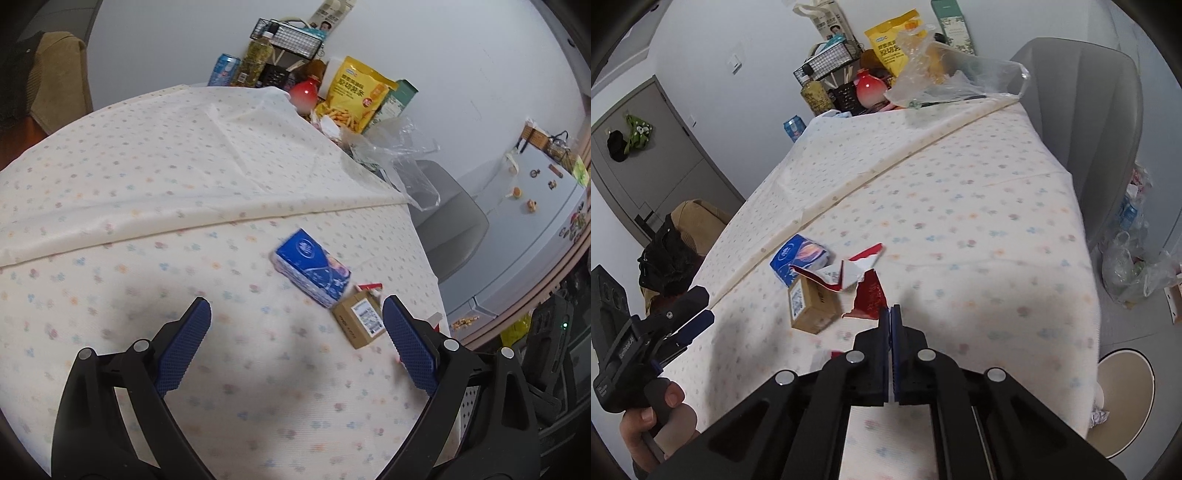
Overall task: Collect trash
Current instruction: 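Grasp the red wrapper with the right tool, then grasp the small brown cardboard box with the left tool while the right tool holds the wrapper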
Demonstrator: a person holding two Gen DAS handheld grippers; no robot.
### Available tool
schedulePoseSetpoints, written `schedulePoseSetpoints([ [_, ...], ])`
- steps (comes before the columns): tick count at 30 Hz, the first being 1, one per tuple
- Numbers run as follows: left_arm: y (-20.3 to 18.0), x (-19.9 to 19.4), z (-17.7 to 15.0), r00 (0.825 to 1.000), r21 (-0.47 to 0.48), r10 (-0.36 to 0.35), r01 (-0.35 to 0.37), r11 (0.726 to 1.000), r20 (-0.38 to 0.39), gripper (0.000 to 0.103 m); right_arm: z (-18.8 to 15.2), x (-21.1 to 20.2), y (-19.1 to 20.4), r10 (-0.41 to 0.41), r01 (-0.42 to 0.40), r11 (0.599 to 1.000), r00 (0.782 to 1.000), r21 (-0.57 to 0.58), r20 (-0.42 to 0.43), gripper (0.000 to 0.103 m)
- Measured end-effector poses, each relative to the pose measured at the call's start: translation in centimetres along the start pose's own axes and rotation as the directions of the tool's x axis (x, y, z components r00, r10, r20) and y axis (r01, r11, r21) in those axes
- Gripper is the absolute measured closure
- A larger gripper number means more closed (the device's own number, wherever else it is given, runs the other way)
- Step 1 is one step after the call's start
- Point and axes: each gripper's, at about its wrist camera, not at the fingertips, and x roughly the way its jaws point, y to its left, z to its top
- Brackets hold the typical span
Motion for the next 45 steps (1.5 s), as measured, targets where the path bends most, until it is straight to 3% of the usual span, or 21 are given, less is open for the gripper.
schedulePoseSetpoints([
  [8,-3.9,3.1,-1.1,0.997,0.079,-0.019,0.025,0.997,-0.077,0.016,-0.9,-2.9,-3.5,-0.010,0.008,0.997,0.999,0.080,0.031,0.101],
  [15,-6.2,6.3,-1.8,0.991,0.104,0.012,0.002,0.995,-0.133,0.022,-1.7,-4.6,-5.0,-0.012,0.007,0.997,0.998,0.083,0.055,0.101],
  [21,-6.8,8.1,-2.0,0.987,0.079,0.053,-0.041,0.996,-0.154,0.042,-1.9,-5.0,-4.8,-0.009,0.005,0.998,0.998,0.067,0.063,0.101],
  [22,-6.8,8.3,-1.9,0.986,0.077,0.056,-0.044,0.996,-0.159,0.056,-2.0,-4.9,-4.8,-0.015,0.010,0.998,0.998,0.068,0.061,0.101],
  [26,-6.5,8.0,-1.8,0.985,0.069,0.048,-0.037,0.997,-0.164,0.067,-2.1,-4.9,-4.9,-0.048,0.043,0.997,0.996,0.065,0.070,0.101],
  [34,-4.3,5.0,-2.0,0.990,0.022,0.006,-0.003,1.000,-0.141,0.068,-2.3,-4.8,-4.2,-0.050,0.047,0.998,0.996,0.050,0.069,0.101],
  [45,-1.2,0.5,-0.3,0.980,-0.114,-0.164,0.151,0.982,-0.111,0.068,-4.0,-4.7,-2.2,-0.030,0.027,0.999,0.997,0.047,0.071,0.100],
])
